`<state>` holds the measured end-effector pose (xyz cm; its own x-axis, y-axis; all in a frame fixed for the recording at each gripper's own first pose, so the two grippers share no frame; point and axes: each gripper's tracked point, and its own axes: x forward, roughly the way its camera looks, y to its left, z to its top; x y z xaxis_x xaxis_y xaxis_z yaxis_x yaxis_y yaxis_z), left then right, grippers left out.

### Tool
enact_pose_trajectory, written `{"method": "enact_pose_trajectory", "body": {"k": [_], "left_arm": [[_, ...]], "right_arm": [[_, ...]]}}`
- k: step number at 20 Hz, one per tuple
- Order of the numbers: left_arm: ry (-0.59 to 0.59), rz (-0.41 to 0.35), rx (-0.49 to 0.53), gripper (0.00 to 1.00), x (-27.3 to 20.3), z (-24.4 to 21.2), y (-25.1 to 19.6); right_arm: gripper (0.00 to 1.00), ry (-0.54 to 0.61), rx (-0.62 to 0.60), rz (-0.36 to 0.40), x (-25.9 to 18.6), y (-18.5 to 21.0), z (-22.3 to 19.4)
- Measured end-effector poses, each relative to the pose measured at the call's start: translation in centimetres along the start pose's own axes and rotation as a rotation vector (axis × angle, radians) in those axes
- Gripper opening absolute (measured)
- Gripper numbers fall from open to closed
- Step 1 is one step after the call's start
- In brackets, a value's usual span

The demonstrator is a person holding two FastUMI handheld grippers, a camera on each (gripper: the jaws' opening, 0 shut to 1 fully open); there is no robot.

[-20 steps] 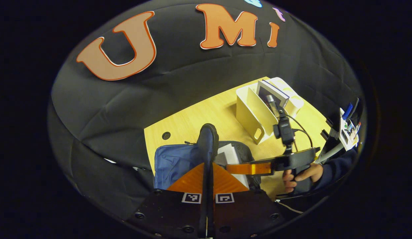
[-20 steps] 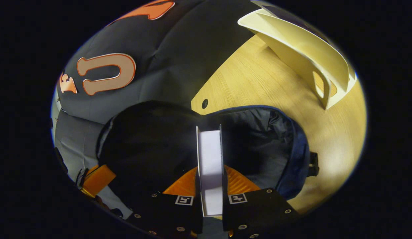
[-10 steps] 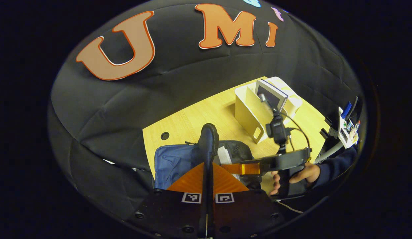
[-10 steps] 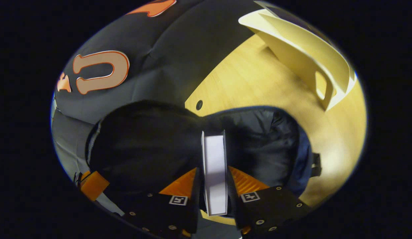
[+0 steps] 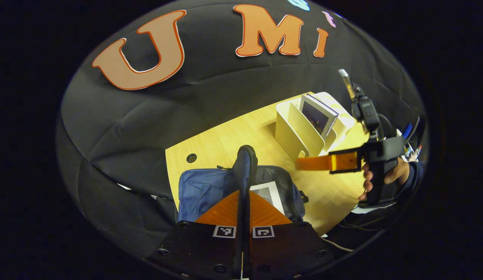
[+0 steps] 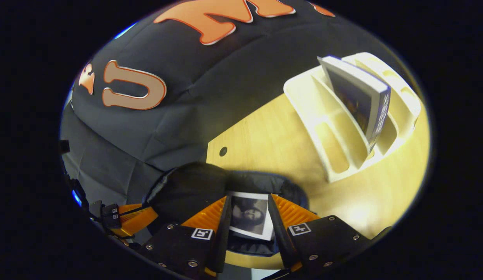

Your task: Open the schoolbag, grab two books from the bookshelf and put them into the schoolbag.

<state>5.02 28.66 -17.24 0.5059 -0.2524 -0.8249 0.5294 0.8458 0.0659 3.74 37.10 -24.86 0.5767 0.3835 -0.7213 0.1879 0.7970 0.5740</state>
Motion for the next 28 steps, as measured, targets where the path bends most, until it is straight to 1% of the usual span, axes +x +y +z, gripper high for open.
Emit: {"method": "enact_pose_trajectory", "body": {"k": [2, 6, 7, 8, 12, 15, 17, 19, 22, 23, 24, 25, 28], "left_arm": [[0.0, -0.005, -0.002, 0.01, 0.4, -0.1, -0.3], [0.0, -0.012, -0.016, 0.01, 1.0, -0.4, -0.8], [0.0, -0.014, -0.022, 0.01, 1.1, -0.4, -0.8], [-0.001, -0.013, -0.027, 0.01, 1.0, -0.5, -0.8], [-0.004, -0.017, -0.043, 0.02, 1.4, -0.7, -1.0], [-0.005, -0.018, -0.053, 0.01, 1.6, -0.8, -1.0], [-0.009, -0.019, -0.067, 0.01, 1.6, -0.9, -1.0], [-0.01, -0.024, -0.082, 0.02, 1.8, -1.1, -1.2], [-0.007, -0.027, -0.102, 0.01, 2.2, -1.4, -1.2], [-0.007, -0.026, -0.107, 0.01, 2.2, -1.4, -1.2], [-0.006, -0.025, -0.11, 0.01, 2.3, -1.6, -1.1], [-0.005, -0.025, -0.112, 0.01, 2.5, -1.7, -1.2], [0.005, -0.026, -0.124, 0.01, 2.3, -2.2, -1.1]], "right_arm": [[0.56, -0.017, -0.091, -0.04, -1.6, -1.6, 1.3], [0.56, -0.062, -0.23, -0.126, -3.5, -2.1, 5.0], [0.41, -0.064, -0.257, -0.144, -4.3, -2.6, 5.8], [0.57, -0.066, -0.281, -0.175, -5.1, -3.4, 6.8], [0.59, -0.076, -0.381, -0.273, -6.9, -5.7, 11.5], [0.6, -0.034, -0.393, -0.334, -7.0, -7.5, 14.1], [0.64, -0.004, -0.43, -0.376, -6.6, -8.8, 15.6], [0.67, 0.032, -0.45, -0.418, -6.0, -10.1, 16.1], [0.69, 0.121, -0.409, -0.427, -3.9, -11.7, 15.8], [0.7, 0.14, -0.406, -0.443, -3.3, -12.2, 15.9], [0.6, 0.153, -0.403, -0.452, -2.8, -12.6, 16.1], [0.7, 0.167, -0.394, -0.465, -2.2, -13.1, 16.1], [0.7, 0.212, -0.386, -0.499, -0.8, -14.9, 16.0]]}}
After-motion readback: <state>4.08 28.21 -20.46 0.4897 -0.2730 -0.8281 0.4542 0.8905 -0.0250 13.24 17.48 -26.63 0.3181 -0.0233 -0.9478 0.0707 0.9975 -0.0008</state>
